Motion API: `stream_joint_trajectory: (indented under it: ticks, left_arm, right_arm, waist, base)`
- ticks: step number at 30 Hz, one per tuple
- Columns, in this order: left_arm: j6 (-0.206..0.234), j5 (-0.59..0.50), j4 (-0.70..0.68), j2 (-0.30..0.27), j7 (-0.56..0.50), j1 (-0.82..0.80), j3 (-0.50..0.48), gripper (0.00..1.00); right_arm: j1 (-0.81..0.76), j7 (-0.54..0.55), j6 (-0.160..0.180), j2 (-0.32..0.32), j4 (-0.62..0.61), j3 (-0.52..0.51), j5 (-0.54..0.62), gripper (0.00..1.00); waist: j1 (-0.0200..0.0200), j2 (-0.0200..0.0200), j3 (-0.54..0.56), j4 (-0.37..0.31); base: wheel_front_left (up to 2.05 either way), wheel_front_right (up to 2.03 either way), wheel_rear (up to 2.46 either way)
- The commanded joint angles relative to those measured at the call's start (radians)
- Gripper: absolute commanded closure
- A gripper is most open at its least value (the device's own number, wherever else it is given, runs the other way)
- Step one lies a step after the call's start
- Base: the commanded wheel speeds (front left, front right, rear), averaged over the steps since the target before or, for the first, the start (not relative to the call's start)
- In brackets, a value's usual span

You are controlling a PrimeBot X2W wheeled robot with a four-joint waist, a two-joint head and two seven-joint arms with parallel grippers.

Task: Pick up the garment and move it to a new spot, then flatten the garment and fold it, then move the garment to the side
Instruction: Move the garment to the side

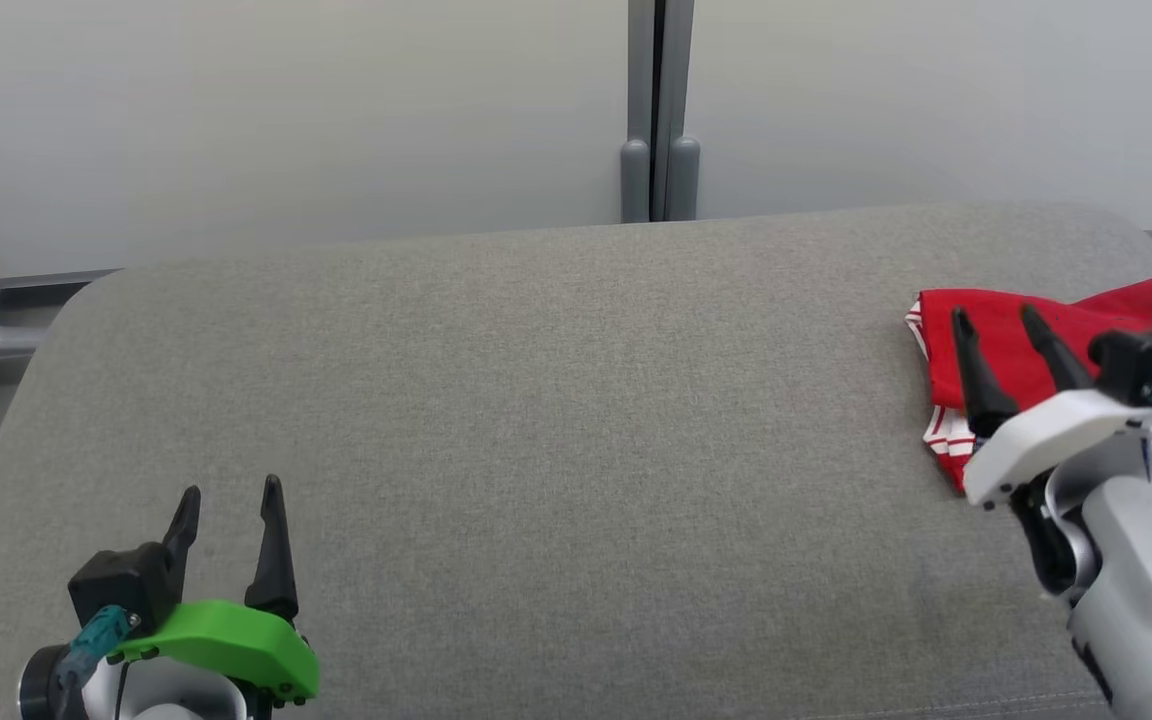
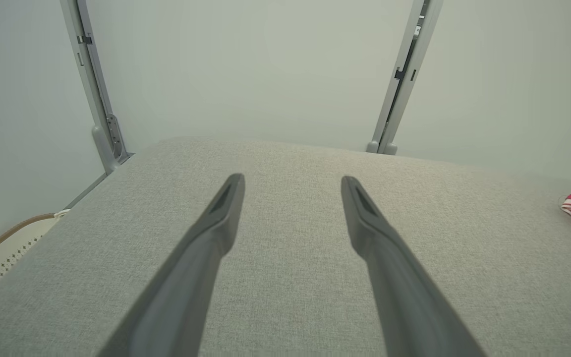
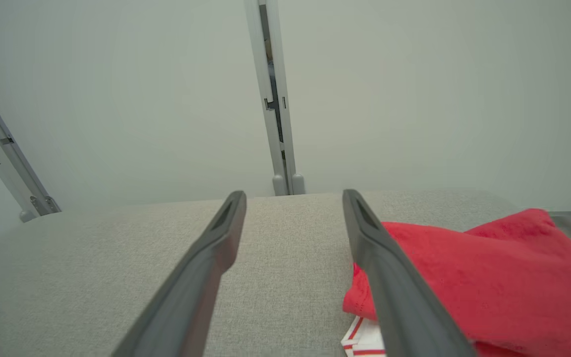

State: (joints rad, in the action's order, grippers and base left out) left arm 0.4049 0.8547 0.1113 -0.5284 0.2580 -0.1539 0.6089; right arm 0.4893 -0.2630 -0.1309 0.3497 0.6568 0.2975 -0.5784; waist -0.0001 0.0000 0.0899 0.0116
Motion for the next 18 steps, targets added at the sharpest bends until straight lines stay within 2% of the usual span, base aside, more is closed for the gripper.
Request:
stream_joint_trajectory:
  ticks: [1,4,5,8,13,18]
  left_arm:
    - [-0.006,-0.017,0.003,0.004,0.008,0.020,-0.004,0.00]
    - [-0.008,-0.030,-0.001,0.014,0.008,0.036,-0.009,0.00]
    - [-0.008,-0.030,-0.001,0.014,0.008,0.036,-0.009,0.00]
    - [-0.014,-0.043,-0.002,0.023,0.008,0.047,-0.011,0.00]
    - [-0.062,-0.057,0.008,0.026,0.006,0.046,0.003,0.00]
    - [-0.116,-0.062,0.041,0.025,0.007,0.031,0.005,0.00]
  right_arm:
    - [-0.056,-0.003,0.000,-0.027,-0.030,-0.032,0.042,0.00]
    - [-0.137,0.010,0.000,-0.085,-0.103,-0.106,0.126,0.00]
    - [-0.137,0.010,0.000,-0.085,-0.103,-0.106,0.126,0.00]
    - [-0.219,0.043,0.000,-0.153,-0.192,-0.178,0.202,0.00]
    - [-0.342,0.122,0.000,-0.246,-0.352,-0.266,0.315,0.00]
    - [-0.430,0.193,0.000,-0.287,-0.478,-0.286,0.351,0.00]
  waist:
    - [0.0001,0.0000,0.008,0.011]
    - [0.0001,0.0000,0.011,0.020]
    - [0.0001,0.0000,0.011,0.020]
    - [0.0001,0.0000,0.014,0.029]
    - [0.0001,0.0000,0.018,0.040]
    - [0.0001,0.0000,0.025,0.040]
  base:
    - [0.00,0.00,0.00]
    - [0.00,0.00,0.00]
    - [0.00,0.00,0.00]
    - [0.00,0.00,0.00]
    - [0.00,0.00,0.00]
    - [0.00,0.00,0.00]
